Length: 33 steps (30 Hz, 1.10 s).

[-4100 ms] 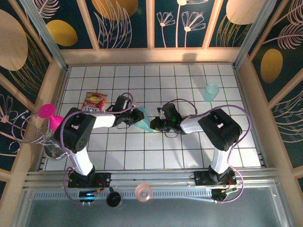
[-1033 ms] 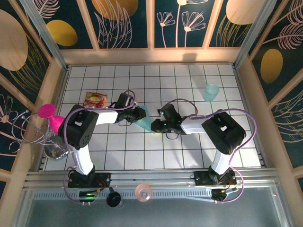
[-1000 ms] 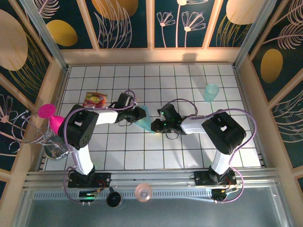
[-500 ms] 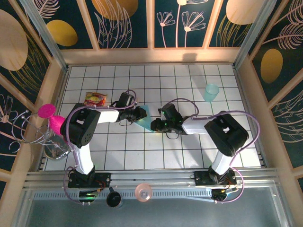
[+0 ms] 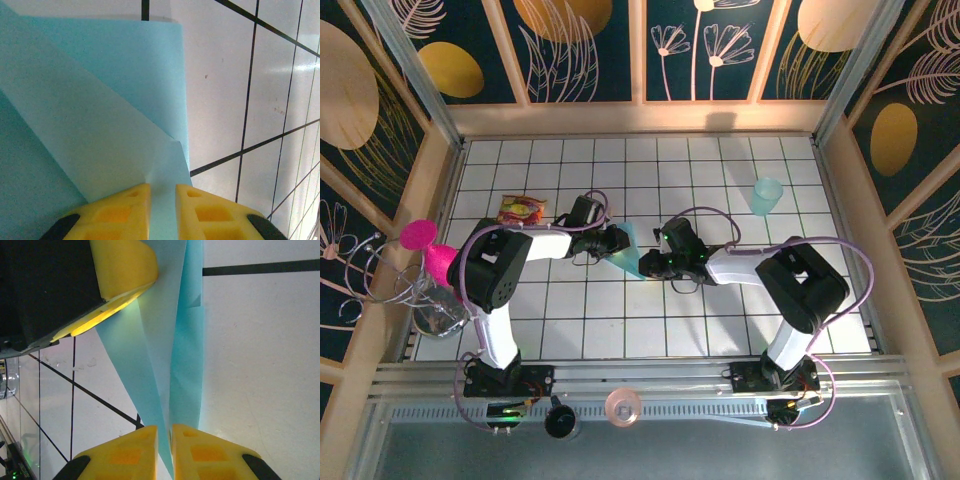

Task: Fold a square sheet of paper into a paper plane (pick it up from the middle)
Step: Fourth fold the wing at the center of the table.

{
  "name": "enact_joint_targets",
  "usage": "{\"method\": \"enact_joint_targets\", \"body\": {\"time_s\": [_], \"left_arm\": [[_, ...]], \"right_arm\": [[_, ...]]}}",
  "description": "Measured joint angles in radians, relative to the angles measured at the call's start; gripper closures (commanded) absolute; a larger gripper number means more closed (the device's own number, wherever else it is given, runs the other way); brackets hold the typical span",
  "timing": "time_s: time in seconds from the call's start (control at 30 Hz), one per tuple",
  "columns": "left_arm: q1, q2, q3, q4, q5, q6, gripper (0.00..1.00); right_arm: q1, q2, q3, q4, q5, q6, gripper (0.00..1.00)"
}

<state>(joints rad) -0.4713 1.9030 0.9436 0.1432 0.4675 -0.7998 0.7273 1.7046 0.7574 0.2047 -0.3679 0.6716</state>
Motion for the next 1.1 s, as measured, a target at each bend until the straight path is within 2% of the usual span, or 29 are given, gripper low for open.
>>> {"method": "enact_joint_targets", "body": {"time_s": [1.1], "left_arm": [[0.000, -0.006, 0.059, -0.027, 0.000, 0.023, 0.78]], "right_arm": [[-0.002, 0.057, -0.027, 0.061, -0.030, 0.023, 0.91]]}}
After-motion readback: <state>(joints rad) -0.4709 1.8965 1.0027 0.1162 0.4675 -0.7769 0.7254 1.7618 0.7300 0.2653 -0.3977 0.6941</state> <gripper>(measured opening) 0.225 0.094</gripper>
